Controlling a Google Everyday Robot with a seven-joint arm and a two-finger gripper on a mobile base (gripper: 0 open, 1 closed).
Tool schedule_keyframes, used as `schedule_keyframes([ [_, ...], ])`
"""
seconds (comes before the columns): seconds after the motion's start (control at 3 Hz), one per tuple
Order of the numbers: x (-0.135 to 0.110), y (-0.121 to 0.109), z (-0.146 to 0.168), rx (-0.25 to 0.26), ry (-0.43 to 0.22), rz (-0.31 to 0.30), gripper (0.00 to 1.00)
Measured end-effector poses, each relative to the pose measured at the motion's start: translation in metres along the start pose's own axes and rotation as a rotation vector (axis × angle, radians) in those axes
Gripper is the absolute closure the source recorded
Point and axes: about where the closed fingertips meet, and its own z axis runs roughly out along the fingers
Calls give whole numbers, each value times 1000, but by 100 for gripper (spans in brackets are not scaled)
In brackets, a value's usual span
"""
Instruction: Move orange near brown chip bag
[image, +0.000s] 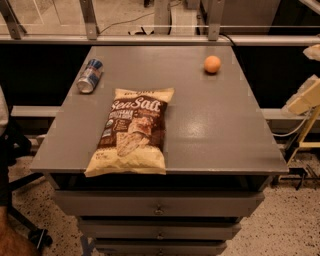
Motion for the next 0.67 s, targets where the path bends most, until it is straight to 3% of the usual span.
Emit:
schedule_keyframes([
  [0.67,-3,-6,12,-14,-15,4,0],
])
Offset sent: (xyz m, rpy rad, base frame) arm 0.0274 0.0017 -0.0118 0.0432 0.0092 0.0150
